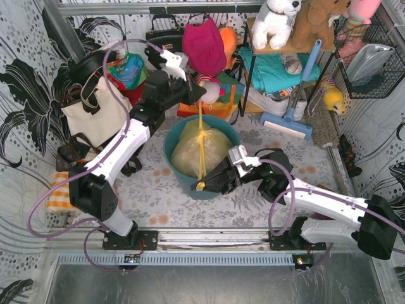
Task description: Tie the trash bag
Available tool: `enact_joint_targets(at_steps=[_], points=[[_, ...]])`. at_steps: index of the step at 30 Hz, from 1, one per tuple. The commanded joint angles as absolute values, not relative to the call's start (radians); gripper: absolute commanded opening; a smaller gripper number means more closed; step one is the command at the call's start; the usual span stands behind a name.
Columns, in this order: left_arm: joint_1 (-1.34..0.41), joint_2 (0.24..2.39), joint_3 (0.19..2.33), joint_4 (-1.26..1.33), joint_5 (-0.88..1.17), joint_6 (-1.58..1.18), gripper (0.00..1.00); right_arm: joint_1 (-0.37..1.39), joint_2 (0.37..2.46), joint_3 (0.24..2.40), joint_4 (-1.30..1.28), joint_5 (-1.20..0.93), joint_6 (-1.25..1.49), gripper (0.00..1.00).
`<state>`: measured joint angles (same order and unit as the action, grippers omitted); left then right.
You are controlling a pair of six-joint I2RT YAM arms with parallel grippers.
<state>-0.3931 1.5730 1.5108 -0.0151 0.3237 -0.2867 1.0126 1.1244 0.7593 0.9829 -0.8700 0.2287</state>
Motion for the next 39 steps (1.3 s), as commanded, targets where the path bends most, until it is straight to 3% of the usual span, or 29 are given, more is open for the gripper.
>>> enact_joint_targets(at_steps=[1, 10, 17, 25, 33, 39], points=[[-0.336, 1.671, 1.435, 0.116, 0.179, -0.27, 0.0, 1.057, 1.086, 0.654, 1.111, -1.033, 0.397, 0.0], [-0.311, 1.697, 1.499, 0.105, 0.22, -0.274, 0.0, 1.057, 1.029, 0.704, 0.954, -0.974, 0.301, 0.0], [-0.313, 1.556, 1.515, 0.143, 0.442, -0.317, 0.0, 1.058, 0.994, 0.834, 0.804, -0.489, 0.061, 0.0], [-0.334, 1.381, 1.327, 0.471, 0.678, -0.514, 0.0, 1.055, 1.117, 1.007, 0.871, -0.018, -0.209, 0.0], [-0.375, 1.28, 1.311, 0.587, 0.718, -0.595, 0.0, 1.055, 1.284, 1.191, 0.965, 0.089, -0.33, 0.0], [-0.391, 1.279, 1.319, 0.552, 0.713, -0.571, 0.01, 1.055, 1.285, 1.164, 0.977, 0.097, -0.295, 0.0]])
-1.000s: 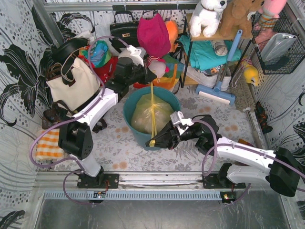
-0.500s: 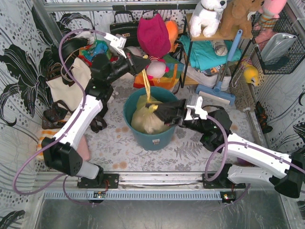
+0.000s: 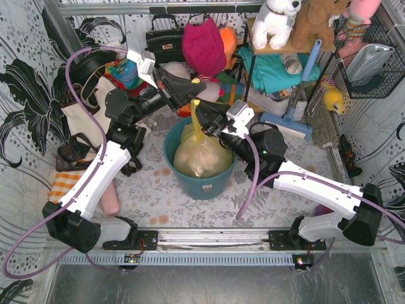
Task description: Tie the trash bag
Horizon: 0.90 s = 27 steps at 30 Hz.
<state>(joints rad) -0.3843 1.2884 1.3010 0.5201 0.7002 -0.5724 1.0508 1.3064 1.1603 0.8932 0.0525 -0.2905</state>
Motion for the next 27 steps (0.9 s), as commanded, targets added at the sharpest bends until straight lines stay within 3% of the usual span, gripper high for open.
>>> enact_joint_targets(at_steps=[1, 3, 5, 7, 9, 13, 20, 27], points=[[-0.391, 1.276, 1.308, 0.546, 0.707, -0.565, 0.02, 1.055, 1.277, 1.146, 0.977, 0.111, -0.282, 0.0], [-0.39, 1.268, 1.278, 0.543, 0.695, -0.559, 0.05, 1.055, 1.259, 1.108, 0.979, 0.138, -0.259, 0.13], [-0.391, 1.263, 1.262, 0.539, 0.683, -0.553, 0.14, 1.055, 1.238, 1.086, 0.966, 0.16, -0.233, 0.36], [-0.391, 1.256, 1.255, 0.538, 0.673, -0.547, 0.27, 1.056, 1.212, 1.087, 0.917, 0.162, -0.216, 0.48], [-0.391, 1.248, 1.254, 0.523, 0.661, -0.531, 0.42, 1.055, 1.182, 1.094, 0.847, 0.154, -0.196, 0.55], [-0.391, 1.226, 1.264, 0.47, 0.628, -0.49, 0.57, 1.055, 1.109, 1.115, 0.668, 0.121, -0.138, 0.61], [-0.391, 1.164, 1.277, 0.341, 0.537, -0.397, 0.69, 1.055, 0.985, 1.156, 0.355, 0.141, -0.068, 0.72], [-0.39, 1.077, 1.241, 0.232, 0.398, -0.317, 0.76, 1.055, 0.902, 1.183, 0.105, 0.158, -0.114, 0.88]])
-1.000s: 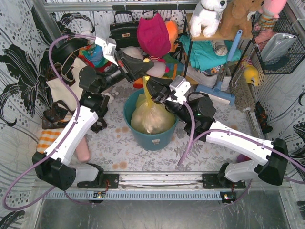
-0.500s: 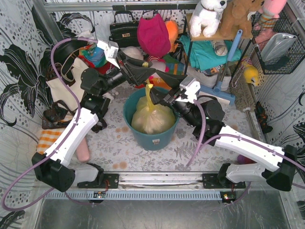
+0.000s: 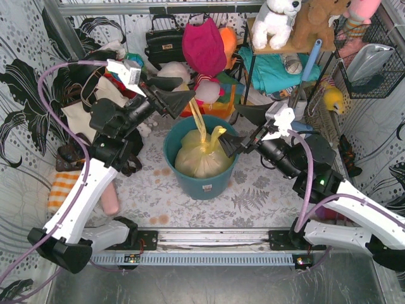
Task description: Tie the trash bag
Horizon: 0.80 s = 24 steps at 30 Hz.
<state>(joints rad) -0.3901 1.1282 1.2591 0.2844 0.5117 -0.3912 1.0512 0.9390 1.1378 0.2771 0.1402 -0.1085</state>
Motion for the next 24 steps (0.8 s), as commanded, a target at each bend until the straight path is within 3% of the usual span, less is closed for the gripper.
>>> enact_joint_targets(at_steps=[1, 7, 14, 24], points=[[-0.391, 1.063, 1.23, 0.219, 0.361, -0.305, 0.77, 1.055, 0.898, 1.195, 0.065, 0.155, -0.126, 0.89], [-0.39, 0.957, 1.12, 0.148, 0.074, -0.268, 0.92, 1.055, 0.869, 1.244, -0.139, 0.211, -0.163, 0.96], [-0.39, 0.871, 0.996, 0.119, -0.177, -0.266, 0.94, 1.055, 0.836, 1.275, -0.241, 0.213, -0.19, 0.97], [-0.39, 0.837, 0.898, 0.077, -0.255, -0.261, 0.95, 1.055, 0.827, 1.374, -0.499, -0.122, -0.244, 0.97]])
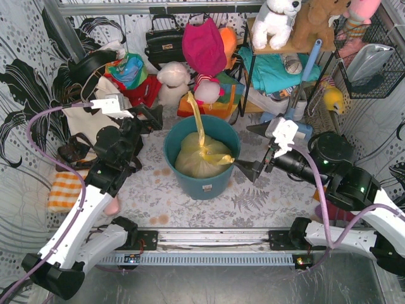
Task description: Tie the trash bag
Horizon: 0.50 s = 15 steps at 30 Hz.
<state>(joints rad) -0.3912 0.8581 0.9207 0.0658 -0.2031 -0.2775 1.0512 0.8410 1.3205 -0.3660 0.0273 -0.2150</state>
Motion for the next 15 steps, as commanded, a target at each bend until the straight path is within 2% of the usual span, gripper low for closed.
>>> enact_joint_targets(at_steps=[1, 5, 11, 15], points=[[-0.39, 0.834, 0.893, 0.075, -0.255, -0.26, 0.95, 1.055, 0.82, 1.378, -0.522, -0.14, -0.244, 0.97], [-0.39, 0.822, 0.874, 0.061, -0.268, -0.253, 0.95, 1.056, 0.787, 1.386, -0.551, -0.131, -0.211, 0.97], [-0.39, 0.802, 0.824, 0.077, -0.335, -0.251, 0.95, 1.056, 0.739, 1.384, -0.468, 0.092, -0.165, 0.97], [-0.388, 0.791, 0.784, 0.102, -0.41, -0.256, 0.95, 1.055, 0.781, 1.398, -0.442, 0.309, -0.161, 0.97]])
